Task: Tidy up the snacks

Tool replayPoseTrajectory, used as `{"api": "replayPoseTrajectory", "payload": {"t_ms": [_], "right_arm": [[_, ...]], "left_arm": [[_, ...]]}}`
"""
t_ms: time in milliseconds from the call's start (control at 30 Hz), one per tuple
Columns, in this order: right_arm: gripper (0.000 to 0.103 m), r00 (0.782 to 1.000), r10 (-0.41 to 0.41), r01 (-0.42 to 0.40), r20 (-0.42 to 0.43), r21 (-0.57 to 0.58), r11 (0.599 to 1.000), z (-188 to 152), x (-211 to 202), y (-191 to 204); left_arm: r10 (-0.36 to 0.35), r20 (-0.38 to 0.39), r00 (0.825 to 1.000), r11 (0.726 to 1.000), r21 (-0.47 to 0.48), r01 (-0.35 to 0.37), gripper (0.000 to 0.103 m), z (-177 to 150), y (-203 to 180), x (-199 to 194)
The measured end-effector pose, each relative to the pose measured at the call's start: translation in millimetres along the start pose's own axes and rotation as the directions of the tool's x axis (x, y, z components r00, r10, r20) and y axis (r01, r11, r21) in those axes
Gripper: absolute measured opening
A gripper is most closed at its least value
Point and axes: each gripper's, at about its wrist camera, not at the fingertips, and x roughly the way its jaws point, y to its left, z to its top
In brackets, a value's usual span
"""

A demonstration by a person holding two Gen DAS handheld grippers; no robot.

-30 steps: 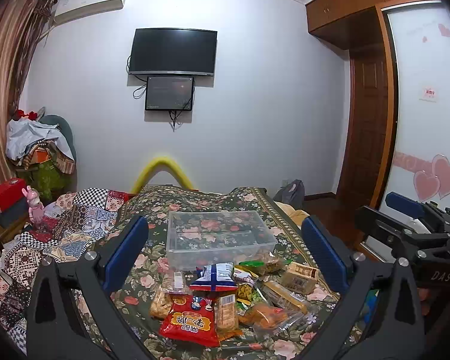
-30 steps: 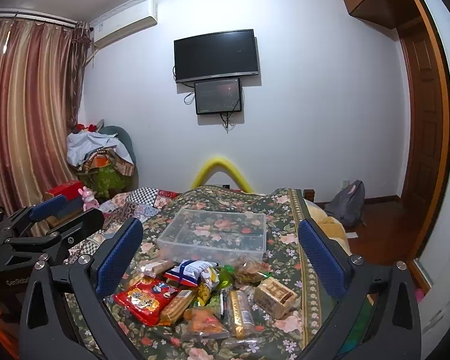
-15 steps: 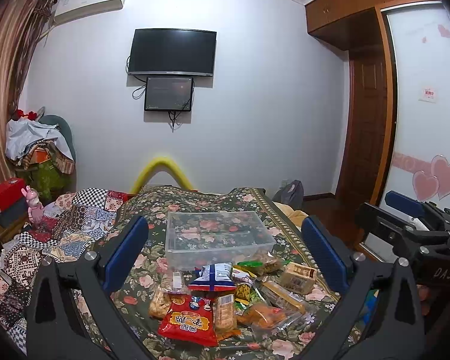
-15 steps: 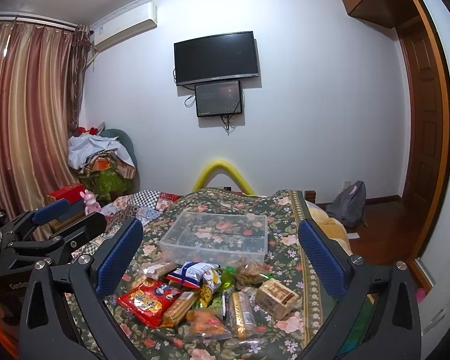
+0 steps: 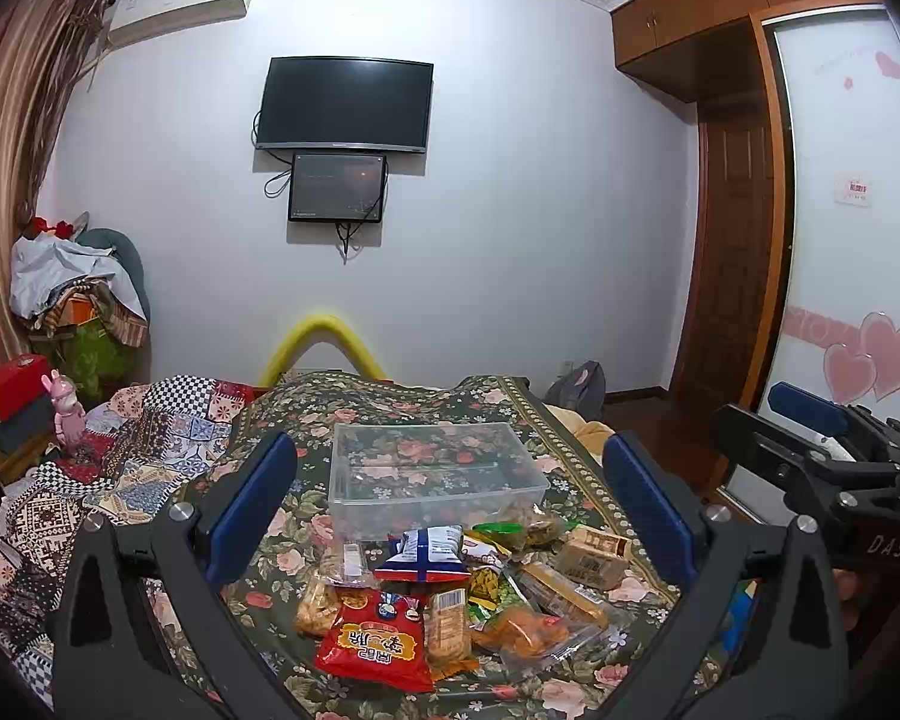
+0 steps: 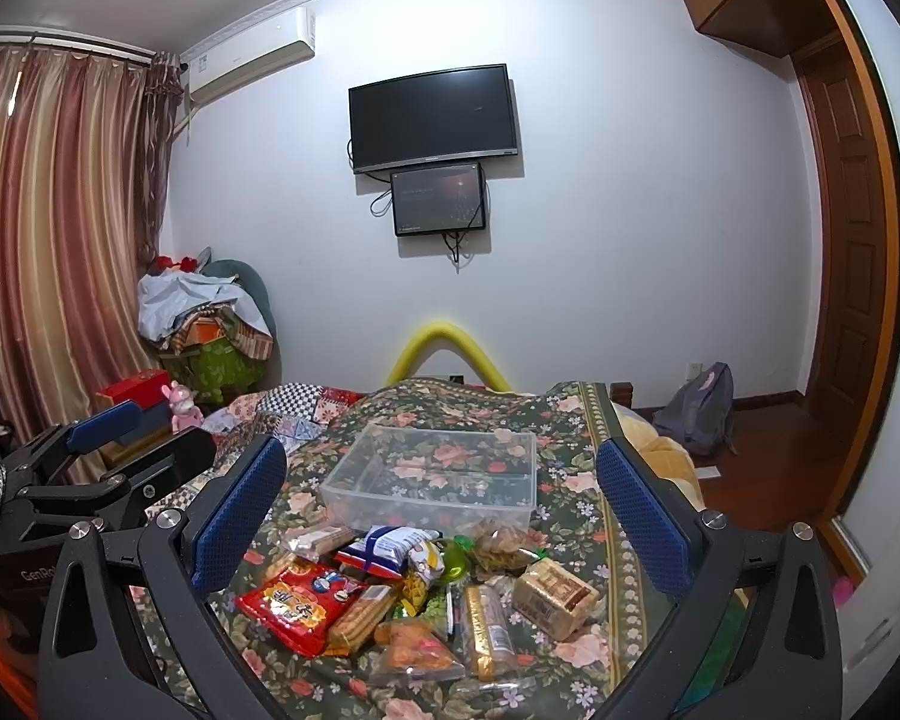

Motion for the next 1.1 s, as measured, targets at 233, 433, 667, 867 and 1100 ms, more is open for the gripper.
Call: {"api": "replayPoseTrajectory", "payload": {"t_ms": [233,433,667,867,1100], "right_arm": [[0.103,1.0,0.002,-0.002,0.001,0.004,1.0,1,1,0],[0.103,1.0,0.002,-0.002,0.002,0.009,1.0,2,0,0],[0.103,1.0,0.004,-0.004,-0.001,0.008,1.0,1,1,0],[0.103,1.0,0.006,-0.006,-0.011,0.003,1.0,-3,4,2],[0.103,0.999,0.005,-0.005,-0.038,0.006,1.0,-11,15,-3]], "left_arm": [[-0.002,-0.003,1.0,1.0,-0.005,0.002,0.103,0,-1,0],[-0.003,-0.003,1.0,1.0,-0.008,0.003,0.103,0,0,0],[-0.001,-0.005,1.0,1.0,-0.012,0.001,0.103,-1,1,0],[-0.002,-0.011,1.0,1.0,-0.017,0.002,0.103,-3,5,2],[0.009,-0.042,0.999,1.0,-0.011,-0.009,0.103,-8,12,15]]}}
